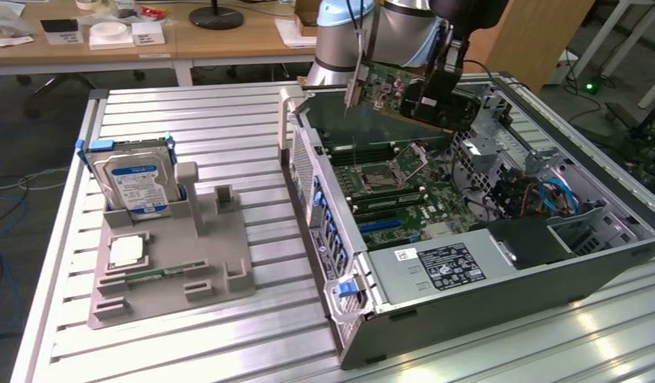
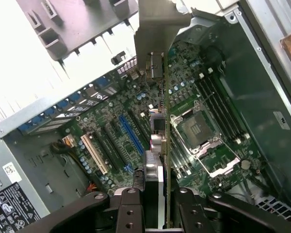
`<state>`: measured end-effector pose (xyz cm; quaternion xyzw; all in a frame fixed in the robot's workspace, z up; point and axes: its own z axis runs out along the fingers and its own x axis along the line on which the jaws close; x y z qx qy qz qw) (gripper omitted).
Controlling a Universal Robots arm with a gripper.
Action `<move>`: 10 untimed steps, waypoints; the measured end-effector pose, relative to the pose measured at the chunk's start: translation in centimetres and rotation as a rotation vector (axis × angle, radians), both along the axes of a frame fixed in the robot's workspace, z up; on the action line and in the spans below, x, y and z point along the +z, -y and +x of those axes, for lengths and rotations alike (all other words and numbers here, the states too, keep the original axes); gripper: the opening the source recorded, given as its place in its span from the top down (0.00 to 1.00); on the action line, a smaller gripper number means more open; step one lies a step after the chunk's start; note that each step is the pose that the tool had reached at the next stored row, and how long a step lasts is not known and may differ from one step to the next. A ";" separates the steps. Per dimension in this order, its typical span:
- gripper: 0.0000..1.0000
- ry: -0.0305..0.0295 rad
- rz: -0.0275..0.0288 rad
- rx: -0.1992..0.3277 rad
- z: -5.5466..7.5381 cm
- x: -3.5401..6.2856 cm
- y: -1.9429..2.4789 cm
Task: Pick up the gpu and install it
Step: 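Insert the gpu into the slot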
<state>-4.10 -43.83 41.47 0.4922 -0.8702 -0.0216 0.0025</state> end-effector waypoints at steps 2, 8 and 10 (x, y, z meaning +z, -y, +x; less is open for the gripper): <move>0.72 0.0000 0.0000 0.026 0.0 0.00 0.00; 0.72 0.0000 0.0000 0.102 0.0 0.00 0.00; 0.72 0.0000 0.0000 0.128 0.0 0.00 0.00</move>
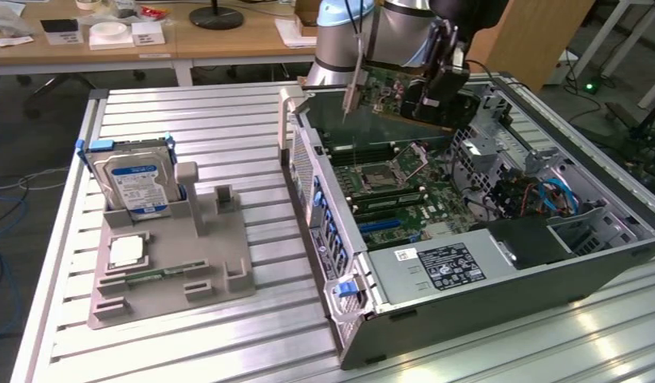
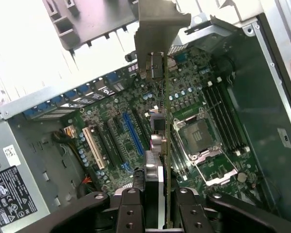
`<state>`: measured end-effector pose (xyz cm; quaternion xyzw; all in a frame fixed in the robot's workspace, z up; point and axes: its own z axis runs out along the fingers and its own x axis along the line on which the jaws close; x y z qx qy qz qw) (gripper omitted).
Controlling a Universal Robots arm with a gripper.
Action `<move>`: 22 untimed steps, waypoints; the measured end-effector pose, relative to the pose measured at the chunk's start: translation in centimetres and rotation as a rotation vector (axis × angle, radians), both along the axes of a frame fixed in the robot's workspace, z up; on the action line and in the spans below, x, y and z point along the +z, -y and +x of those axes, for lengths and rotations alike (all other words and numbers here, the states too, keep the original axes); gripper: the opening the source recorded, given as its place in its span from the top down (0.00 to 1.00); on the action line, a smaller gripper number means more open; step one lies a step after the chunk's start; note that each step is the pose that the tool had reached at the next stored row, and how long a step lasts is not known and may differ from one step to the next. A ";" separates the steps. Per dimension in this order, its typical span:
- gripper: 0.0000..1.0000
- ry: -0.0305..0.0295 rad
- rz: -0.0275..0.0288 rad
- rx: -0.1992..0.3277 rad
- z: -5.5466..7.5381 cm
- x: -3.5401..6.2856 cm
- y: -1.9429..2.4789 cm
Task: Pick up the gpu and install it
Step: 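Insert the gpu into the slot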
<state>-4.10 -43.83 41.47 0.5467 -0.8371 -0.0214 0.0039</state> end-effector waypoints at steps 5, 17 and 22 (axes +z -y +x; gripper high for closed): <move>0.72 0.0000 0.0000 0.069 0.0 0.00 0.00; 0.72 0.0422 -0.0033 0.157 0.0 -0.22 0.01; 0.72 0.0459 -0.0019 0.225 0.0 -0.34 0.01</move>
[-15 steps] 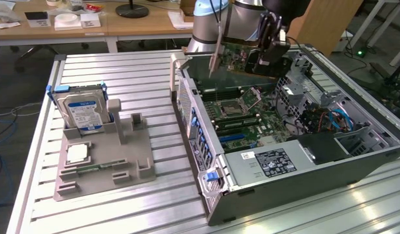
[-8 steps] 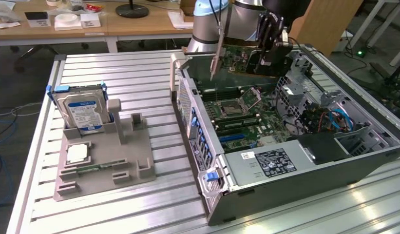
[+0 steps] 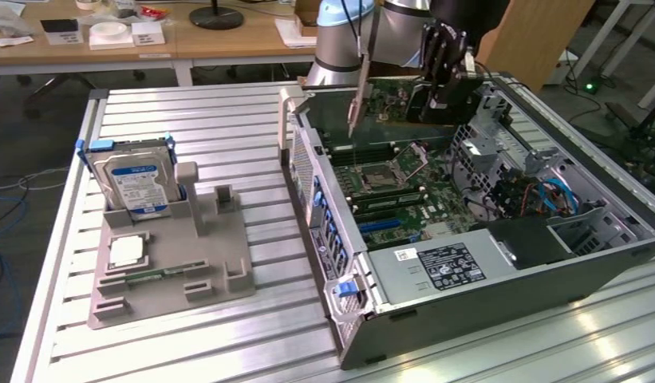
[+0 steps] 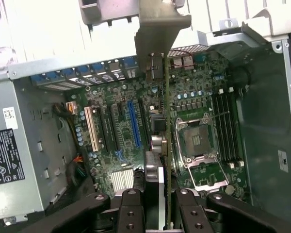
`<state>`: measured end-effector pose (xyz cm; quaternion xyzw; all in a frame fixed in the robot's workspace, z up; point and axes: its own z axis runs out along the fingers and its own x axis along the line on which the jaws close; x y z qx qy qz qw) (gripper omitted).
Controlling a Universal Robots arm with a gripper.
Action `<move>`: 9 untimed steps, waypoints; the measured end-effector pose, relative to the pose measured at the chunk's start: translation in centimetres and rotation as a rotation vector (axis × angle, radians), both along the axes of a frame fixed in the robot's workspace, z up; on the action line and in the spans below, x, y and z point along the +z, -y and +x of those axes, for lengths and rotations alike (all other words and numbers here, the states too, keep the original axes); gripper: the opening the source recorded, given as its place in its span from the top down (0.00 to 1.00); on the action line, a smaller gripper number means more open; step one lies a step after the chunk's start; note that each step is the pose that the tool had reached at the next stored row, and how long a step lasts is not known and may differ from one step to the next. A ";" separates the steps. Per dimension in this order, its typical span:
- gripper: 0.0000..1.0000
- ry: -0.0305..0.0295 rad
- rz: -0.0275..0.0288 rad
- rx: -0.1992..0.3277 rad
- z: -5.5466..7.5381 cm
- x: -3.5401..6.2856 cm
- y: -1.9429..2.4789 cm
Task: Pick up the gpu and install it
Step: 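Insert the gpu into the slot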
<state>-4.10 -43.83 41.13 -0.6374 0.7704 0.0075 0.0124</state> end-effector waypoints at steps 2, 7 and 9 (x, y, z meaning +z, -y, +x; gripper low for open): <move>0.72 0.0023 0.0001 0.011 0.0 -0.06 0.00; 0.72 0.0171 0.0003 0.015 0.0 -0.34 0.00; 0.72 0.0183 0.0009 0.020 0.0 -0.42 0.00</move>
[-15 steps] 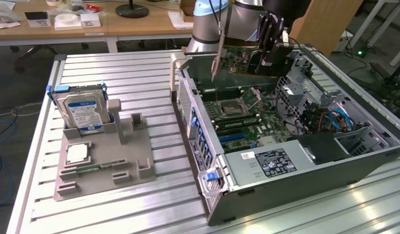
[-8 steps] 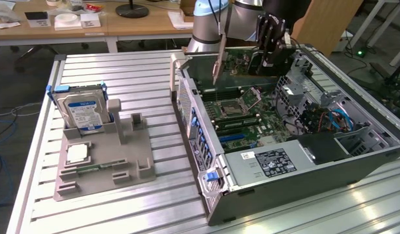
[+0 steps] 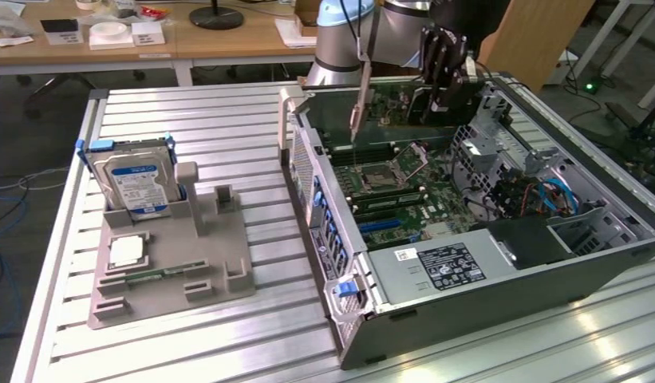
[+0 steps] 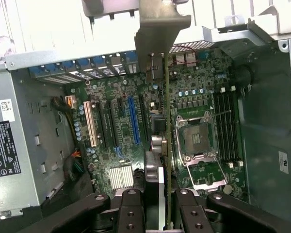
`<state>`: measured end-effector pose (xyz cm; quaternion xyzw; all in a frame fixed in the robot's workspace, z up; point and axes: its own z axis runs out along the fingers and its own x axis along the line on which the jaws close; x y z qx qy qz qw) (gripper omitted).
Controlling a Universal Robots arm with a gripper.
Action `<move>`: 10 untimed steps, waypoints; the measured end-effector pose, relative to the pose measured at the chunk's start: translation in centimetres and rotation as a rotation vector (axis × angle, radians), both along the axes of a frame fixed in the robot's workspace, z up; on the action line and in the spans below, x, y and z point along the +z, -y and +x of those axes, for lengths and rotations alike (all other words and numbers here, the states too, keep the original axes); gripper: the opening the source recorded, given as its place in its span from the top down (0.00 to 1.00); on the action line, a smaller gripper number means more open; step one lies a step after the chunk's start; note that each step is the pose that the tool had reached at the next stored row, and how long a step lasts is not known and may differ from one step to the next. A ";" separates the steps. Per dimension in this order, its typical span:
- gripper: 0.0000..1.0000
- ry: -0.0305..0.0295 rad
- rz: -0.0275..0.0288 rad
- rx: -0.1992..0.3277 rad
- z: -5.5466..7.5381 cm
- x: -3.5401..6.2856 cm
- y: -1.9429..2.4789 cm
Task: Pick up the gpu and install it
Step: 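Insert the gpu into the slot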
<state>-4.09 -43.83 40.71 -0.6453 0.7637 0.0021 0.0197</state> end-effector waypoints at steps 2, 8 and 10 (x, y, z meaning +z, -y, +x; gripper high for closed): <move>0.72 0.0004 0.0002 0.021 0.0 -0.08 0.00; 0.72 0.0007 0.0001 0.076 0.0 -0.17 0.00; 0.72 0.0007 0.0002 0.076 0.0 -0.17 0.00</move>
